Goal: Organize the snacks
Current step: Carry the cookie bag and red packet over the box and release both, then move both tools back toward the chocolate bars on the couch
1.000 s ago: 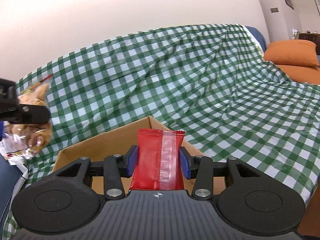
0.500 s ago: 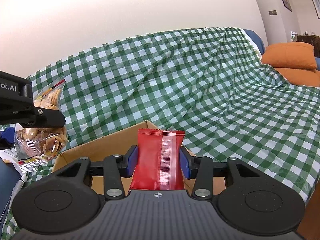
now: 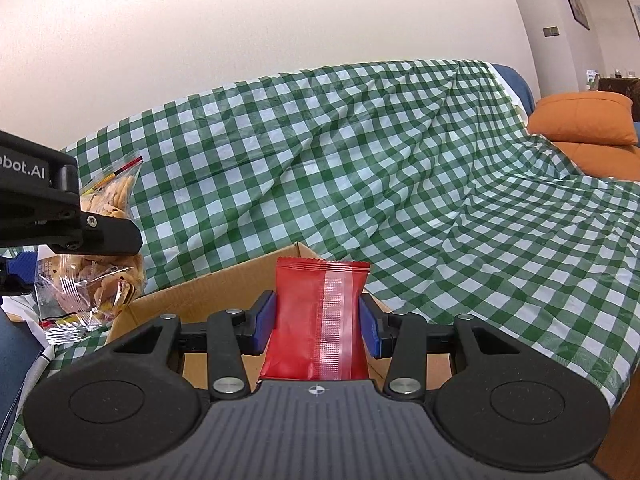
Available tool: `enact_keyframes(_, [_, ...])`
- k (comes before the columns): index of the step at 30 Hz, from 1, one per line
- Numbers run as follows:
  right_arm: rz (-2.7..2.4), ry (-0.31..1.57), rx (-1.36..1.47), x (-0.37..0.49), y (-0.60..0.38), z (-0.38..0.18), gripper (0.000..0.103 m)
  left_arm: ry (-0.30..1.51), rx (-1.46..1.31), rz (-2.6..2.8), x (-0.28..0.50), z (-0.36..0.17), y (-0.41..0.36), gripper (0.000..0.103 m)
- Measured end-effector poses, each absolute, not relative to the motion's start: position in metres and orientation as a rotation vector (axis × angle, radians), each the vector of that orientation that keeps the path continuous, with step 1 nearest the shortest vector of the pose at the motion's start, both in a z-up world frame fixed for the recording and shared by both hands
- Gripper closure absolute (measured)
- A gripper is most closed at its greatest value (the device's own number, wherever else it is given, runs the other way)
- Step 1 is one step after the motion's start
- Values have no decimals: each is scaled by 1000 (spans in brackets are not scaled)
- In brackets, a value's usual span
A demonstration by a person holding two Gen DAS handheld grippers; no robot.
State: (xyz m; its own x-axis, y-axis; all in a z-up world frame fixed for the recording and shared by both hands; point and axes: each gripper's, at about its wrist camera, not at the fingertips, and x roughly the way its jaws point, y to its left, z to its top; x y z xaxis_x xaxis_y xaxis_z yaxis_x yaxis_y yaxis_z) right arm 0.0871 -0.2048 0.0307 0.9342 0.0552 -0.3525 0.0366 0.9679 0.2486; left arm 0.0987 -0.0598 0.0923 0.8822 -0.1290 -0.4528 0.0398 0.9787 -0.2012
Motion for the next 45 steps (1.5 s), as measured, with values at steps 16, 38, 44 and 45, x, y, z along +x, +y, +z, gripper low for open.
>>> enact_keyframes(16, [31,398,214,91,-198,33,26,471,-215,-93,92,96,-60,41])
enact_keyframes(38, [190,387,88,67,-171,27,40,507,-251,15,31,52,56,77])
enact_keyframes(44, [278,369,54,57,-156,29,51,567,-239,127,19,11,132,77])
enact_keyframes(45, [292,366,44,54,-153,29,52,581,-243,142,16,1,142,77])
